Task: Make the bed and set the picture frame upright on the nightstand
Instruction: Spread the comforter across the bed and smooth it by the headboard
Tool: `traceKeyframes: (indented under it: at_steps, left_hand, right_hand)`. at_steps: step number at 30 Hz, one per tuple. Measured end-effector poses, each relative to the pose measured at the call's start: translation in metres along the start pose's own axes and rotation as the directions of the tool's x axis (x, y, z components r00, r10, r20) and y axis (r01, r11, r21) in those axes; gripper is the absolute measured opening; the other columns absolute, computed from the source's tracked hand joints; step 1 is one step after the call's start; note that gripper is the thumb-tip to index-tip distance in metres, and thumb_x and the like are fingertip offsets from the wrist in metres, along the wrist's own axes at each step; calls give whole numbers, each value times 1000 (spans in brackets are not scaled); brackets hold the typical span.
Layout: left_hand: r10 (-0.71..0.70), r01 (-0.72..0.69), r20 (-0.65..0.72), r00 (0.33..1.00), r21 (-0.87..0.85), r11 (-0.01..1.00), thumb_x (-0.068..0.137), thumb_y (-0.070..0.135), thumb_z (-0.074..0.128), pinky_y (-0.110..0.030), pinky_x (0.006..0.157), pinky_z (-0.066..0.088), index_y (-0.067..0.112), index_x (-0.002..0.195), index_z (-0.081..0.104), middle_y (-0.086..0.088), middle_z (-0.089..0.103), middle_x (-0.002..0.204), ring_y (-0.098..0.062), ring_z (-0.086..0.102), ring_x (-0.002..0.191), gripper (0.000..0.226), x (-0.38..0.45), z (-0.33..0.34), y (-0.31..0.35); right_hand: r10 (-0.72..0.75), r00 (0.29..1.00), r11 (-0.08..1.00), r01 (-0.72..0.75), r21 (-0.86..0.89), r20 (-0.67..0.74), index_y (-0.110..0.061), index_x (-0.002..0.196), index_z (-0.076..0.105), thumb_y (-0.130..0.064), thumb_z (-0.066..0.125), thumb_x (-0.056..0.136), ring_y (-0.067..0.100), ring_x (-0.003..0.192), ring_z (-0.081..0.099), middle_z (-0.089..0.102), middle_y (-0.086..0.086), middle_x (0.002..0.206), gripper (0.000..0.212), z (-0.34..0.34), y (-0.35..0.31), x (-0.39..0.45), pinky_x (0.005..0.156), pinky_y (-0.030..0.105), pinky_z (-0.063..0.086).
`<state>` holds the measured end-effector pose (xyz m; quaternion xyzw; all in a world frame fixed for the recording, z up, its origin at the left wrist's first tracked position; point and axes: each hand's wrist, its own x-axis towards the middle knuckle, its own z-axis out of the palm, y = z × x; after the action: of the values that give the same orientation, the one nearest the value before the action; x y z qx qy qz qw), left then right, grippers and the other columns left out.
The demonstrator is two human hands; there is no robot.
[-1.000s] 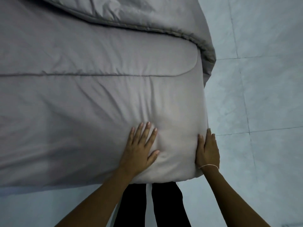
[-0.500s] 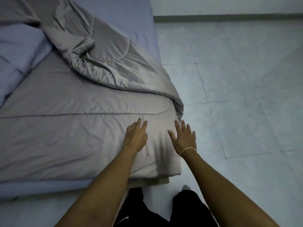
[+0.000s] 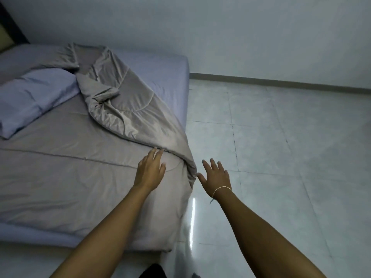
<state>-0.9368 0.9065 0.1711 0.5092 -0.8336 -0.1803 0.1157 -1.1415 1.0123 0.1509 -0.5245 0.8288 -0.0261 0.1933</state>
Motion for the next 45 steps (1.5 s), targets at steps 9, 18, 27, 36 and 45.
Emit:
traceKeyframes:
  at_steps: [9,18,27,36,45]
  left_hand:
    - [-161,156,-61,985,-80,985,94,23,50,-43,100,41,12,137,45,-13,34,149,-33,46,123,44,73,26,45]
    - [-290,274,-114,950,-137,952,96,26,48,-44,108,34,14,141,40,-15,25,154,-32,40,130,48,259,34,54]
    - [-329,314,-190,925,-106,944,98,30,45,-41,111,28,16,142,38,-15,24,154,-31,32,137,47,439,31,84]
    - [-567,540,-232,790,-174,824,97,31,46,-44,112,27,16,144,36,-15,21,155,-32,28,139,50,600,46,82]
    - [-797,757,-304,522,-266,597,93,26,52,-43,111,26,15,143,39,-18,23,154,-35,31,137,53,684,38,25]
  right_hand:
    - [-145,989,989,146,30,-13,-27,151,21,-54,35,97,29,146,18,19,7,159,62,-40,26,93,112,43,28]
    - [-269,962,963,270,22,-39,-29,152,17,-51,37,98,26,147,16,18,5,160,62,-111,39,276,116,42,24]
    - [-381,924,923,383,29,-40,-32,152,14,-53,36,97,27,147,15,17,4,160,62,-185,36,467,116,44,22]
    - [-527,843,849,528,23,106,-32,152,14,-58,38,95,29,148,14,15,4,161,67,-235,30,673,117,46,22]
    - [-715,661,676,736,-13,229,-31,152,15,-56,43,94,30,147,14,16,5,160,69,-251,-69,831,114,48,27]
